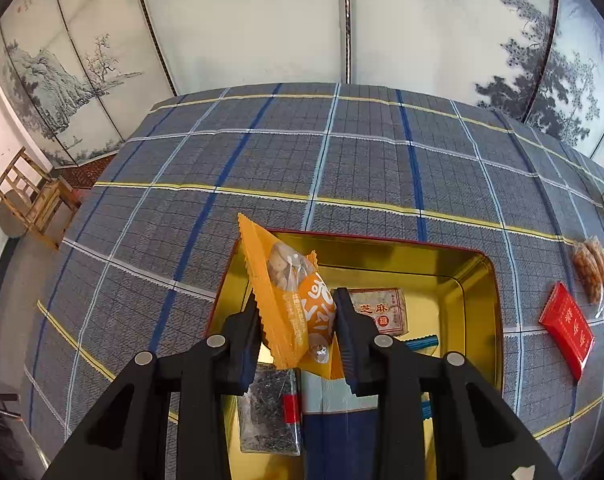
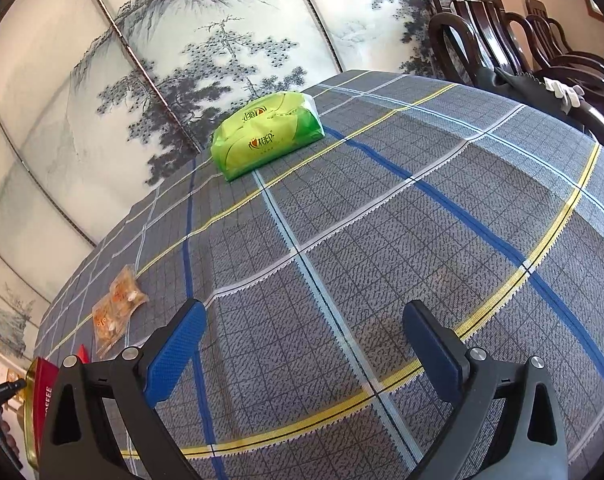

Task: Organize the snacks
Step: 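Carry the orange snack into the tin and open the left gripper, then raise the left gripper away from the tin, then grasp the clear cookie packet with red text with the right gripper, then lift the cookie packet with the right gripper, then carry the cookie packet with the right gripper over the gold tin, then lower the cookie packet into the tin and open the right gripper, then move the left gripper to the red rectangular packet, then close the left gripper on the red packet and lift it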

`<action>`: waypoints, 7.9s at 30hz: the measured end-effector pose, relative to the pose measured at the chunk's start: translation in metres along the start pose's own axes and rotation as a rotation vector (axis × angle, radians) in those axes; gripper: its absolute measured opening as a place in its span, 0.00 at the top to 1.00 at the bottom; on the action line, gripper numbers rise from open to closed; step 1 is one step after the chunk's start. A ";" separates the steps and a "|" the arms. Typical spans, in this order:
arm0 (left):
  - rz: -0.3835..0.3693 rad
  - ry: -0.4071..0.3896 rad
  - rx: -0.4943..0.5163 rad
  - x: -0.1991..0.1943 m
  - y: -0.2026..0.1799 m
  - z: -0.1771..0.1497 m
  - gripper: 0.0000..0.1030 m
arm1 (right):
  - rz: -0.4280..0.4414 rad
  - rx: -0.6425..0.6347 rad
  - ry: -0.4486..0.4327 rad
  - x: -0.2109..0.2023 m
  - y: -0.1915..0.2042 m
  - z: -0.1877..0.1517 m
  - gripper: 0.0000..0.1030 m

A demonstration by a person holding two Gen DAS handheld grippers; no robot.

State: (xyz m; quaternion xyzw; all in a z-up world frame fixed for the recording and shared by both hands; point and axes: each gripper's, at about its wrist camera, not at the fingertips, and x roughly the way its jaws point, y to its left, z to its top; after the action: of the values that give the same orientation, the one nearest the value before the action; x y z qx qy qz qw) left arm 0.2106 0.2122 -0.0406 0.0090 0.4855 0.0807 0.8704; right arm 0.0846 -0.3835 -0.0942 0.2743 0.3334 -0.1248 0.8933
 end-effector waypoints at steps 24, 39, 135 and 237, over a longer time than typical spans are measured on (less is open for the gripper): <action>0.041 0.091 0.006 0.039 0.008 0.005 0.62 | -0.005 -0.005 0.001 0.000 0.001 0.001 0.03; -0.220 -0.226 0.067 -0.111 0.018 -0.077 0.01 | -0.036 -0.345 0.084 0.007 0.089 -0.016 0.03; -0.302 -0.157 -0.225 -0.168 0.080 -0.335 0.01 | 0.180 -0.913 0.174 -0.042 0.485 -0.232 0.63; -0.193 -0.235 0.139 -0.116 -0.251 -0.071 0.63 | 0.147 -0.100 0.055 0.021 0.071 -0.007 0.08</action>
State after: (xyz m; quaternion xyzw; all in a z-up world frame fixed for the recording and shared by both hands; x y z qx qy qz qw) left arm 0.1243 -0.0573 -0.0039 0.0317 0.3836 -0.0387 0.9221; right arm 0.1256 -0.3223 -0.0841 0.2566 0.3425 -0.0345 0.9031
